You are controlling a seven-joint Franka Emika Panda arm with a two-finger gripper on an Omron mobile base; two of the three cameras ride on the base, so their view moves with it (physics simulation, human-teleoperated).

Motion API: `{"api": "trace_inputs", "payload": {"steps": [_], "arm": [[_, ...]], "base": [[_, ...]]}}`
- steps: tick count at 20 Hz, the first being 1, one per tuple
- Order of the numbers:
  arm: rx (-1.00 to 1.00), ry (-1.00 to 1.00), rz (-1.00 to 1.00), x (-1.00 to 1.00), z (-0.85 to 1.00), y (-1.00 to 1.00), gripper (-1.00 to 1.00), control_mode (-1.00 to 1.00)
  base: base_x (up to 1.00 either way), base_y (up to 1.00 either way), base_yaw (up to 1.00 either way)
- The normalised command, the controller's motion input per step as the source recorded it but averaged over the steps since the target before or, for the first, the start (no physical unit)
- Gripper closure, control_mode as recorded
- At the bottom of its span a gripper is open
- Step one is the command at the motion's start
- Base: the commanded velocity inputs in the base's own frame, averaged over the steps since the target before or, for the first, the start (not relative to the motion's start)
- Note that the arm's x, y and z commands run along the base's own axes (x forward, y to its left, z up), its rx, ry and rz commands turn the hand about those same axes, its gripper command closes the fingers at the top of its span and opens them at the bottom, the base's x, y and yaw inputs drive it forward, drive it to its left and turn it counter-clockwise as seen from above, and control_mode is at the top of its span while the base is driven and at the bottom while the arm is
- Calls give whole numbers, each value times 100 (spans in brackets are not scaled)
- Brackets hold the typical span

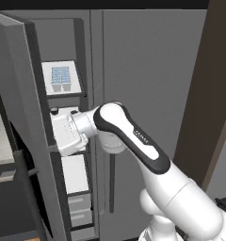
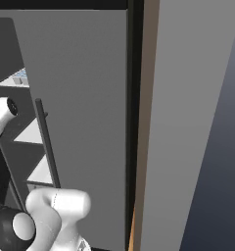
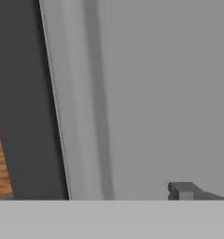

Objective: Open the freezer door, pick up the ice cube tray from the freezer, and place it on the dining counter.

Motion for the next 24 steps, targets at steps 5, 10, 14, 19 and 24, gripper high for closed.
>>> {"api": "trace_inputs", "payload": {"steps": [5, 10, 14, 19, 24], "arm": [[0, 0, 2, 0, -4, 56, -100, -100], [0, 0, 0, 0, -2, 55, -100, -100], [0, 0, 0, 0, 0, 47, -100, -100], [0, -2, -1, 0, 0, 26, -100, -100], [0, -3, -2, 0, 0, 7, -100, -100]], "base": [[0, 0, 0], [0, 0, 0], [0, 0, 0], [0, 0, 0], [0, 0, 0]]}}
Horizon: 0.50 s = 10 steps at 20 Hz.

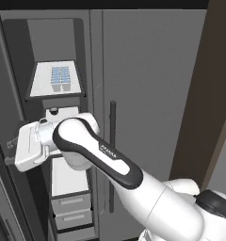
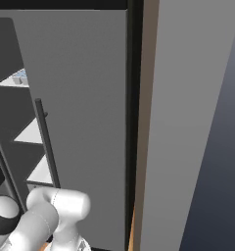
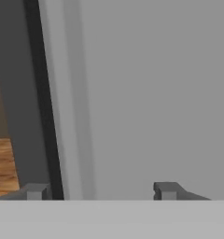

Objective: Open the freezer door, pick up the ice cube tray from the freezer, and place it on the dining counter.

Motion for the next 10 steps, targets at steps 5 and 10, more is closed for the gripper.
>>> {"api": "trace_inputs", "payload": {"steps": [5, 10], "arm": [[0, -1, -2, 0, 10, -8, -100, -100], [0, 0, -15, 0, 41, -51, -100, -100]], "base": [[0, 0, 0], [0, 0, 0]]}}
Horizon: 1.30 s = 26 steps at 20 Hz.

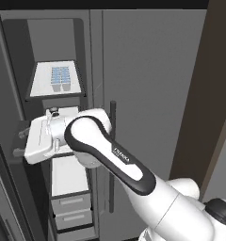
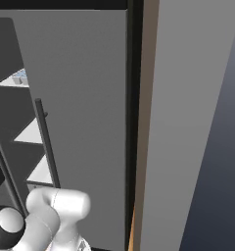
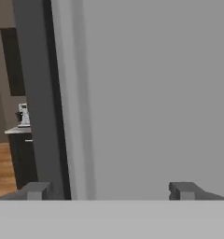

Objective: Open the freezer door, pick up the ice cube tray from the freezer, and place it on the dining counter.

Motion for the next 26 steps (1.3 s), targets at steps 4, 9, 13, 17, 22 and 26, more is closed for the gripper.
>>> {"api": "trace_inputs", "payload": {"steps": [4, 9, 13, 17, 22, 26], "arm": [[0, 0, -20, 0, 50, -73, -100, -100], [0, 1, -25, -7, 51, -78, -100, -100], [0, 5, -30, -16, 35, -89, -100, -100], [0, 6, -36, -10, 13, -93, -100, -100], [0, 10, -45, -14, 6, -97, -100, -100], [0, 14, -50, -4, 0, -100, -100, -100]], "base": [[0, 0, 0], [0, 0, 0], [0, 0, 0], [0, 0, 0], [0, 0, 0], [0, 0, 0]]}}
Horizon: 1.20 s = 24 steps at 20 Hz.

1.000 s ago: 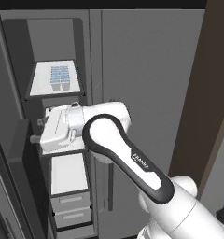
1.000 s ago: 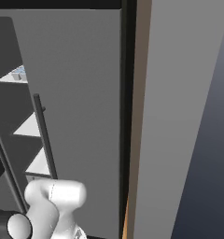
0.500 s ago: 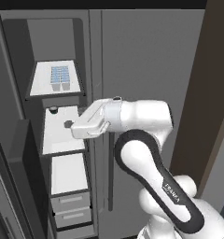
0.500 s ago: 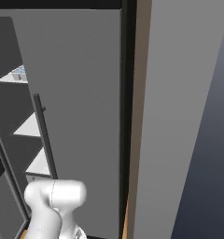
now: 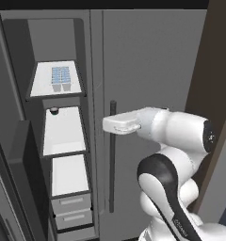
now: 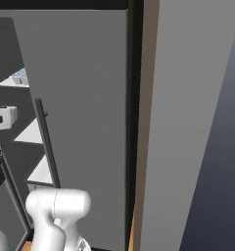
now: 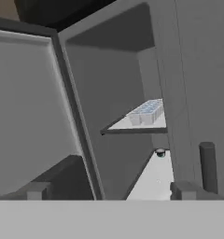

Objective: Open the freezer door, pick up the ice cube tray from the freezer, and place it on the dining counter.

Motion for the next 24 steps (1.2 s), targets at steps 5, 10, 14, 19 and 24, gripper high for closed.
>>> {"api": "trace_inputs", "payload": {"steps": [5, 10, 14, 19, 24], "arm": [[0, 19, -50, 0, 13, -93, -100, -100], [0, 26, -41, 0, 27, -80, -100, -100], [0, 27, -27, -8, 18, -53, -100, -100], [0, 22, -3, -21, 9, -20, -100, -100], [0, 15, 7, -22, -3, -13, -100, -100]], "base": [[0, 0, 0], [0, 0, 0], [0, 0, 0], [0, 0, 0], [0, 0, 0]]}}
